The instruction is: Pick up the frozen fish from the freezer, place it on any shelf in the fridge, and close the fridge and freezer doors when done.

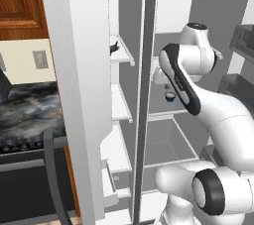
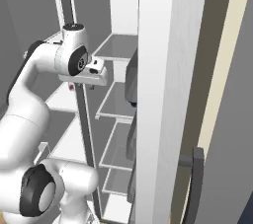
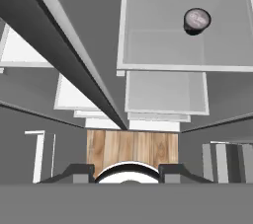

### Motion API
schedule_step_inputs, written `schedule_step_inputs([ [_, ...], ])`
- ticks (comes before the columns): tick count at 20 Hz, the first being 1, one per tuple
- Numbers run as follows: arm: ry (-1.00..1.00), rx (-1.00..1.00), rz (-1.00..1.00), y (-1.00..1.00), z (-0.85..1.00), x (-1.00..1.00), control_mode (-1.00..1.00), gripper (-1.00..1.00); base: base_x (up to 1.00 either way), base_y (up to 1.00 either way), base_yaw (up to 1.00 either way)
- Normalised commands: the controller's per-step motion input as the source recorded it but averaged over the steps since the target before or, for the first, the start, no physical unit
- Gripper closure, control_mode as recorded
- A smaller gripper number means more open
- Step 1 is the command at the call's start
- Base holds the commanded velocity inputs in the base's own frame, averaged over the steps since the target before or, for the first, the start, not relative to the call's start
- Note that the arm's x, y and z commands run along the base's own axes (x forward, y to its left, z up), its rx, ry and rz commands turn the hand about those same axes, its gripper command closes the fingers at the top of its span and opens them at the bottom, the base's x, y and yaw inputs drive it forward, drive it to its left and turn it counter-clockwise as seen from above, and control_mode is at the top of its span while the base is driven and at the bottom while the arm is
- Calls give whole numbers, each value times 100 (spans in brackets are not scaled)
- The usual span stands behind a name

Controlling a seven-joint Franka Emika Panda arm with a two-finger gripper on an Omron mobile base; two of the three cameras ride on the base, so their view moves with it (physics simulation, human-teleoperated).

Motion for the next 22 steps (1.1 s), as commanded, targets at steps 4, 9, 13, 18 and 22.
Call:
schedule_step_inputs([
  [4,-3,0,0,0,-3,-39,-100,-100,0,0,0],
  [9,-10,0,0,0,-21,-82,-100,-100,0,0,0],
  [13,-10,0,0,0,-37,-77,-100,-100,0,0,0],
  [18,-7,-1,-2,0,-44,-59,-100,-100,0,0,0],
  [22,0,0,0,0,-15,-27,-100,-100,0,0,0],
])
